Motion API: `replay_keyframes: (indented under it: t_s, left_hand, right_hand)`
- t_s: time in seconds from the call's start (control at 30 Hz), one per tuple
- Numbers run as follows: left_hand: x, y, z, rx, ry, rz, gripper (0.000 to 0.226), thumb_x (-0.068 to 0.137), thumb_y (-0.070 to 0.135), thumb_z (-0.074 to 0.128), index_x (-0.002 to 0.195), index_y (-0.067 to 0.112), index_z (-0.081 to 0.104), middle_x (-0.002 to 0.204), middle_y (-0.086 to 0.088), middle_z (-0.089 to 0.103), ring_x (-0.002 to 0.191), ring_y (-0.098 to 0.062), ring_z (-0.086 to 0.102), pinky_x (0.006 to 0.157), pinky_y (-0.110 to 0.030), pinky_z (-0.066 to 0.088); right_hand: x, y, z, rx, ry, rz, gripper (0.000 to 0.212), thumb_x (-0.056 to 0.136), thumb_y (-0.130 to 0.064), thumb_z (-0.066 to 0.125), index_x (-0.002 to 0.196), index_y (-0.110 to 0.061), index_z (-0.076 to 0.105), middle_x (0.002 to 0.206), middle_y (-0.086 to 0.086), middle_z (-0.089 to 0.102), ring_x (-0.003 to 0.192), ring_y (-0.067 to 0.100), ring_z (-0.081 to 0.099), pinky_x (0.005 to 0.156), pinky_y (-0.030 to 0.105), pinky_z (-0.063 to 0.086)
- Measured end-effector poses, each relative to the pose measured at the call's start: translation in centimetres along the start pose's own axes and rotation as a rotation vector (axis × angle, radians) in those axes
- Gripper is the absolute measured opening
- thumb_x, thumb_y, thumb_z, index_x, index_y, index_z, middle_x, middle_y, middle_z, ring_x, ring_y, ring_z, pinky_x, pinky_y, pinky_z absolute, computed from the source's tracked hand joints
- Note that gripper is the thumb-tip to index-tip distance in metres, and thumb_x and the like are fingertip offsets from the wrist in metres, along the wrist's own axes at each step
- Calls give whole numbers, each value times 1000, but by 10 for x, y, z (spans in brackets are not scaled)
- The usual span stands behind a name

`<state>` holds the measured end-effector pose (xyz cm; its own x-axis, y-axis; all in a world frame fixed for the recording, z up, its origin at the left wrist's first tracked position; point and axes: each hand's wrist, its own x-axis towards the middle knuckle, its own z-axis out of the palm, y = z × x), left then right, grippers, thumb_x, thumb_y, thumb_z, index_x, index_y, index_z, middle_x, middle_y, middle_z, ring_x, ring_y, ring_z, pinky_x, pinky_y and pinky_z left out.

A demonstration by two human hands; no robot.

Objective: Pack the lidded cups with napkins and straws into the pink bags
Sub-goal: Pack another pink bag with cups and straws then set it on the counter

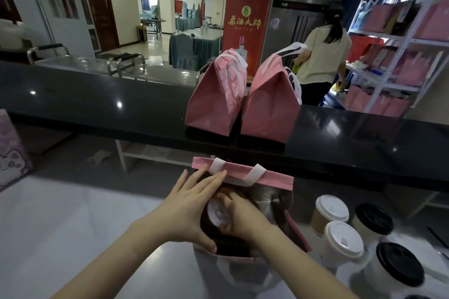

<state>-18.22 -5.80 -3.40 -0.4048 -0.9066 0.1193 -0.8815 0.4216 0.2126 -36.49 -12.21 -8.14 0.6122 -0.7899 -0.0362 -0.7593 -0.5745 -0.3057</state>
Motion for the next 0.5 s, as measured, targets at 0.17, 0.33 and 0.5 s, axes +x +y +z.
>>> replay_keyframes:
  t_s: [0.17, 0.33, 0.5]
  left_hand:
    - [12, -5, -2, -8, -55, -4, 140, 47, 74, 72, 141, 49, -28, 155, 28, -11, 132, 1, -40, 105, -35, -30]
    - [21, -7, -3, -19, -88, 6, 140, 47, 74, 73, 139, 51, -31, 140, 36, -26, 128, 3, -44, 102, -34, -33]
    - [24, -10, -4, -27, -111, 17, 140, 47, 75, 71, 138, 51, -32, 135, 41, -33, 128, 3, -45, 106, -38, -30]
  right_hand:
    - [10, -5, 4, -166, -89, -19, 82, 81, -31, 66, 150, -22, 22, 154, 5, 23, 137, 29, 27, 113, 33, 26]
    - [14, -4, 10, -237, -103, -59, 79, 86, -34, 65, 151, -21, 22, 155, 6, 24, 140, 28, 24, 116, 33, 23]
    - [20, -4, 21, -452, -186, -122, 79, 90, -38, 61, 152, -23, 14, 159, 4, 15, 143, 30, 17, 115, 44, 25]
